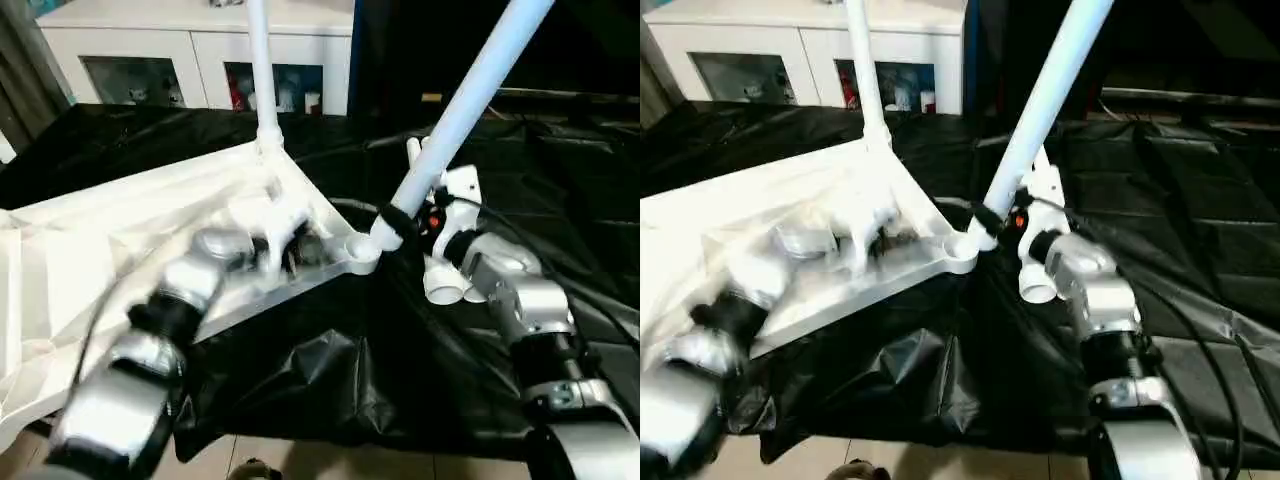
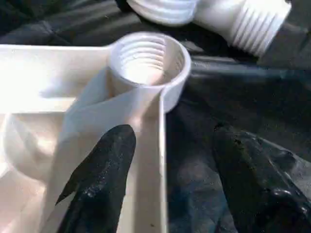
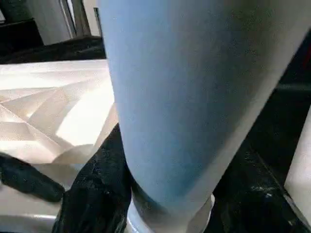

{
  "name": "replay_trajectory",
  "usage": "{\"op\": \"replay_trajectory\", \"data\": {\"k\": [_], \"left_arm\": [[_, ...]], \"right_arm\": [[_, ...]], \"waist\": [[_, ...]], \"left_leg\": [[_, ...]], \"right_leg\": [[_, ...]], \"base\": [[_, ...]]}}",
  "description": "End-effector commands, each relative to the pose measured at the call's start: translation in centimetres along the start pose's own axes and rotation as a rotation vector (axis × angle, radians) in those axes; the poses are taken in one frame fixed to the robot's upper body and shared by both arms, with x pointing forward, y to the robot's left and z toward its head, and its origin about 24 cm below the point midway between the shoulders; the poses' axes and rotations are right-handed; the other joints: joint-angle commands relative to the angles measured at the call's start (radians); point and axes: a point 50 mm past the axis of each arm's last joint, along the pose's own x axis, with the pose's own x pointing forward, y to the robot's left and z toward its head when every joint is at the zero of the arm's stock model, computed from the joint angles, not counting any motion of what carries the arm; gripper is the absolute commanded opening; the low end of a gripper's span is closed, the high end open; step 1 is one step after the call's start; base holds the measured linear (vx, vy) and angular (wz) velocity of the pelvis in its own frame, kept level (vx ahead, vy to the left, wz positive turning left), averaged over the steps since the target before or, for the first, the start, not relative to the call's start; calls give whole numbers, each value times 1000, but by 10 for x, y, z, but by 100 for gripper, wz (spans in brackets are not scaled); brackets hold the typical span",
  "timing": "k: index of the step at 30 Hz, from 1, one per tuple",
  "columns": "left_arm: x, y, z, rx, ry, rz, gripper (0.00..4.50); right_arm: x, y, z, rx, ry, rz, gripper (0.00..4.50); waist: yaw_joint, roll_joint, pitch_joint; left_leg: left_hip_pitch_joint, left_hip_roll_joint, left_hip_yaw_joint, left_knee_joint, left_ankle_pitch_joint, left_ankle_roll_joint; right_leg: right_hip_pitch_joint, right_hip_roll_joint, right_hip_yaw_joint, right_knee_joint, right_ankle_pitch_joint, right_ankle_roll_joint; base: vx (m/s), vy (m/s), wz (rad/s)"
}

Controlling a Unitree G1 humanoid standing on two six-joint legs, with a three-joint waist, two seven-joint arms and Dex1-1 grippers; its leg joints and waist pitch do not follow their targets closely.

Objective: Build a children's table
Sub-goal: Pick table leg, then insert table leg to table base

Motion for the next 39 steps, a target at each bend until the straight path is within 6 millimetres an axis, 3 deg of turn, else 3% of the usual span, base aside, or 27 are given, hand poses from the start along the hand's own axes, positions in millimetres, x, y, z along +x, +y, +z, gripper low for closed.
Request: {"op": "replay_trajectory", "data": {"k": [1,4,12,13,15,16,18,24,25,26,28,30,33,34,38,39], "left_arm": [[-2,3,4,49,29,18,255],[-4,9,-8,44,85,87,244],[-17,17,-8,4,90,126,165],[-21,19,-9,2,92,136,159],[-22,19,-9,0,93,132,142],[-24,17,-10,-3,96,113,131],[-25,17,-11,-8,97,105,114],[-28,14,-13,-26,84,104,70],[-29,14,-12,-20,74,93,45],[-29,13,-12,-19,73,90,45],[-30,12,-12,-10,68,67,39],[-30,10,-12,-1,58,59,5],[-31,5,-9,32,-4,10,0],[-32,2,-9,41,-10,-9,0],[-34,-4,-13,83,2,-69,0],[-35,-6,-16,92,22,-78,0]], "right_arm": [[2,1,7,-32,-3,15,189],[2,5,7,-34,1,37,189],[4,10,7,-30,7,76,189],[6,11,8,-27,4,85,189],[6,11,9,-25,3,89,189],[8,13,10,-22,4,101,189],[9,14,10,-20,5,109,189],[16,24,9,-6,37,177,189],[18,30,7,1,83,229,189],[18,31,6,1,91,237,189],[21,33,3,-5,130,245,189],[24,32,0,-16,154,235,188],[32,31,-6,-57,220,213,188],[34,31,-6,-69,237,210,188],[38,35,-3,-63,248,222,188],[39,36,-3,-63,260,232,188]], "waist": [[-5,-6,-82],[-12,-5,-83],[-15,-4,-85],[-14,-8,-84],[-14,-6,-82],[-15,-14,-82],[-15,-9,-82],[-21,-7,-82],[-21,-8,-81],[-21,-12,-81],[-20,-10,-81],[-20,-8,-82],[-24,-8,-80],[-24,-15,-80],[-20,-10,-83],[-19,-15,-83]], "left_leg": [[20,24,-7,-65,-172,16],[19,22,-9,-66,-166,9],[18,22,-8,-63,-143,25],[18,23,-7,-65,-150,25],[18,23,-8,-65,-159,22],[18,24,-8,-67,-160,20],[18,25,-9,-67,-157,20],[17,23,-8,-66,-152,24],[17,23,-8,-67,-155,24],[18,24,-9,-67,-155,26],[18,27,-9,-68,-156,23],[19,27,-9,-68,-160,15],[19,26,-9,-69,-172,2],[18,26,-7,-69,-167,2],[21,28,-7,-68,-149,9],[20,29,-7,-70,-142,13]], "right_leg": [[60,-68,45,-74,-100,-220],[62,-66,45,-73,-108,-203],[60,-64,43,-68,-57,-230],[60,-66,43,-71,-71,-230],[60,-67,44,-72,-94,-227],[61,-67,44,-73,-101,-224],[59,-69,44,-70,-108,-224],[58,-65,44,-69,-97,-230],[57,-65,44,-70,-100,-229],[59,-66,43,-69,-106,-229],[56,-68,45,-71,-112,-226],[54,-69,45,-70,-112,-228],[53,-69,45,-70,-129,-229],[54,-69,46,-70,-123,-228],[53,-68,46,-62,-75,-229],[54,-67,45,-60,-67,-231]], "base": [[0,0,0],[0,0,0],[0,0,0],[0,0,0],[0,0,0],[0,0,0],[0,0,0],[0,0,0],[0,0,0],[0,0,0],[0,0,0],[0,0,0],[0,0,0],[0,0,0],[0,0,0],[0,0,0]]}}
